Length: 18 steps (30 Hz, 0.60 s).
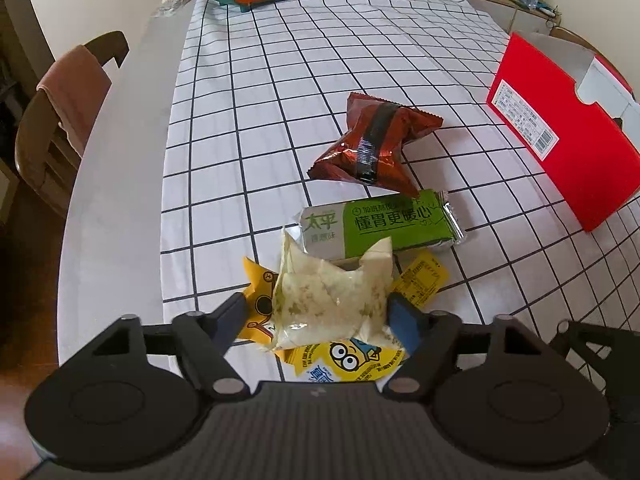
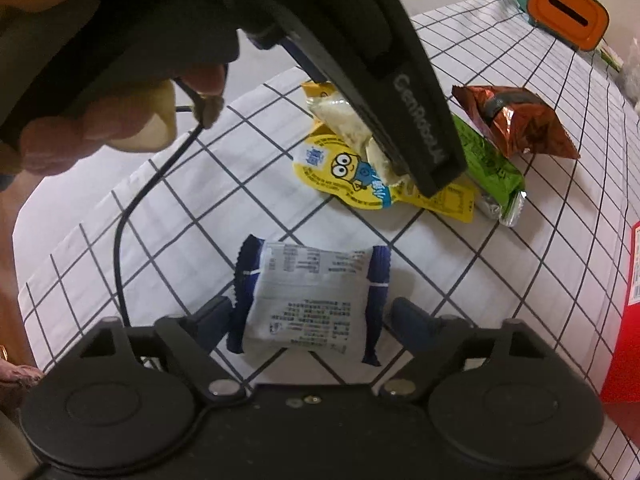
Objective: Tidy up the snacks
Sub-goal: 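Grasp the white packet with the right tool while the left tool grasps the cream bag, then carry the white packet and cream bag with both tools over the box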
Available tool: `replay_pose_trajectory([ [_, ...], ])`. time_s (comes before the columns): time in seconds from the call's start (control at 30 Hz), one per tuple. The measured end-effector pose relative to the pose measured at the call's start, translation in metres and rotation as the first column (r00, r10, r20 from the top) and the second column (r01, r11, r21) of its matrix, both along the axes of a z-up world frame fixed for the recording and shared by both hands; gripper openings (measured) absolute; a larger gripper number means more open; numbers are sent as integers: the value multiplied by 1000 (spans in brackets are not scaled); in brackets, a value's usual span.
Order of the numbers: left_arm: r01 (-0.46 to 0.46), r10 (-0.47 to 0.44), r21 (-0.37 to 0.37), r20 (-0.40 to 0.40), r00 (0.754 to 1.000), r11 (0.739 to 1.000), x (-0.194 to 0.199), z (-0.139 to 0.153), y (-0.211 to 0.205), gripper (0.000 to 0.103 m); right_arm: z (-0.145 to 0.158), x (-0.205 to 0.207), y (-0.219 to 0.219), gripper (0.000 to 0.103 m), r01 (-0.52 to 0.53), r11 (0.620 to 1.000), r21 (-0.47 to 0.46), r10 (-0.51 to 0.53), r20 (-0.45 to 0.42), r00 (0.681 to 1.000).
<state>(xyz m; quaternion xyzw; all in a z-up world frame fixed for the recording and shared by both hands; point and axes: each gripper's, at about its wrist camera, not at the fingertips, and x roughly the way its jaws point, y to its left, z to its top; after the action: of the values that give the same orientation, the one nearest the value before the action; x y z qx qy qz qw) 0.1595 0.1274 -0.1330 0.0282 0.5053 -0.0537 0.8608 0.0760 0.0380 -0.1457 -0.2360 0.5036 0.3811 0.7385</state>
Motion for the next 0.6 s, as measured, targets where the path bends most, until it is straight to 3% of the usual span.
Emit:
replay_pose_trajectory([
  [0.1, 3, -3, -6, 8, 1000, 1000, -2, 2, 0, 56, 3, -7, -2, 67, -14, 1000, 10, 14, 9, 1000],
  [0.23, -4, 4, -13, 10, 1000, 1000, -5, 3, 0, 54, 6, -4, -8, 60, -14, 1000, 20, 14, 10, 1000],
  [0.6, -32, 32, -26, 22, 999, 999, -17, 15, 1, 53, 18, 6, -36, 58, 60, 997, 58, -59, -21, 998],
])
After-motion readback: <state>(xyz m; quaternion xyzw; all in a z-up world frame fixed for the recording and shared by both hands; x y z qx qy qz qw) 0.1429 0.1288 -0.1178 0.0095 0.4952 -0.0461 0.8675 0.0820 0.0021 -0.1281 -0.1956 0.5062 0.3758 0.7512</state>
